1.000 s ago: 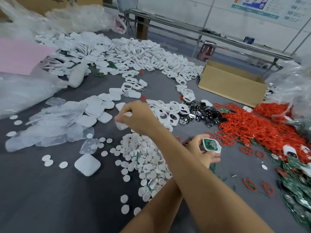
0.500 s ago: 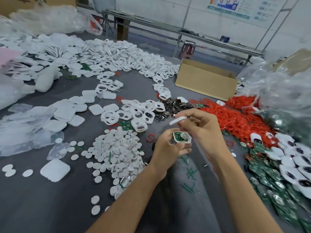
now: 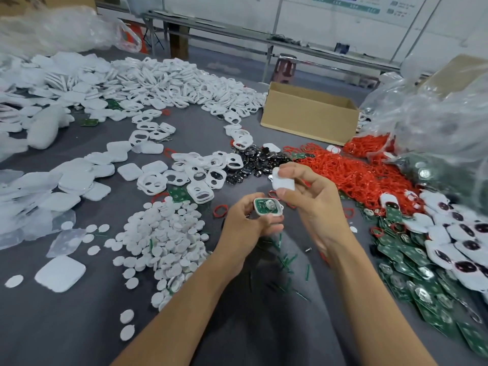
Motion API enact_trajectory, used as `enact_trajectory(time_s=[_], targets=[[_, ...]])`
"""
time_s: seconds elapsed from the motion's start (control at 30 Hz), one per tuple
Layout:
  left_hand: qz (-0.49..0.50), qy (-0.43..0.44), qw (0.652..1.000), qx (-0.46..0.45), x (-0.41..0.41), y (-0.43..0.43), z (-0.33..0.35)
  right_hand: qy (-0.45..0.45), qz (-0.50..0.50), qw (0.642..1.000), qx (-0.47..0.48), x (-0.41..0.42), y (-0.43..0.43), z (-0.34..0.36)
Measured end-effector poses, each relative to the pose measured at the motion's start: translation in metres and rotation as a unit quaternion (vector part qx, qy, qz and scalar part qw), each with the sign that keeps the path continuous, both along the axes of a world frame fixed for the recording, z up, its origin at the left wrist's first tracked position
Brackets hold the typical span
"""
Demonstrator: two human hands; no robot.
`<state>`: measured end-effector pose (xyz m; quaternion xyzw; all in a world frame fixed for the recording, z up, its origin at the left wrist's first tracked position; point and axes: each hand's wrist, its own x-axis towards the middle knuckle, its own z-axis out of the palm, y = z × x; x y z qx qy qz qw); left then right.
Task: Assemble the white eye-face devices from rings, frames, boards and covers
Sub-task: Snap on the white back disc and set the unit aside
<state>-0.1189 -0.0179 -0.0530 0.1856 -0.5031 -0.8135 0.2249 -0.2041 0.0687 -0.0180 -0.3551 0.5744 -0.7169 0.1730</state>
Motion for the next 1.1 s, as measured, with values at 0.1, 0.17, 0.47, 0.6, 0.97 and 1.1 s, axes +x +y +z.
enact_trajectory(time_s=[0.1, 0.17, 0.47, 0.6, 0.97, 1.1], targets=[[0.0, 0.003, 1.0, 0.0, 0.0, -0.003, -0.005, -0.011, 0.017, 1.0, 0.008, -0.004, 0.002, -0.001], [0.0, -0.002, 1.0, 0.0, 0.0, -0.003, -0.005, -0.005, 0.021, 1.0, 0.019, -0.006, 0.003, -0.002], [-0.002, -0.01, 0.999, 0.03, 0.003, -0.003, -0.007, 0.033, -0.021, 0.995, 0.087, -0.014, 0.012, -0.001], [-0.022, 0.001, 0.999, 0.034, 0.004, -0.004, -0.008, 0.044, -0.05, 0.993, 0.098, -0.015, 0.013, 0.0], [-0.07, -0.002, 0.997, -0.018, 0.005, -0.007, -0.011, 0.078, -0.017, 0.979, 0.185, -0.002, -0.002, -0.004], [-0.066, -0.007, 0.997, -0.033, 0.004, -0.007, -0.012, 0.1, -0.019, 0.974, 0.203, 0.0, -0.005, -0.009]])
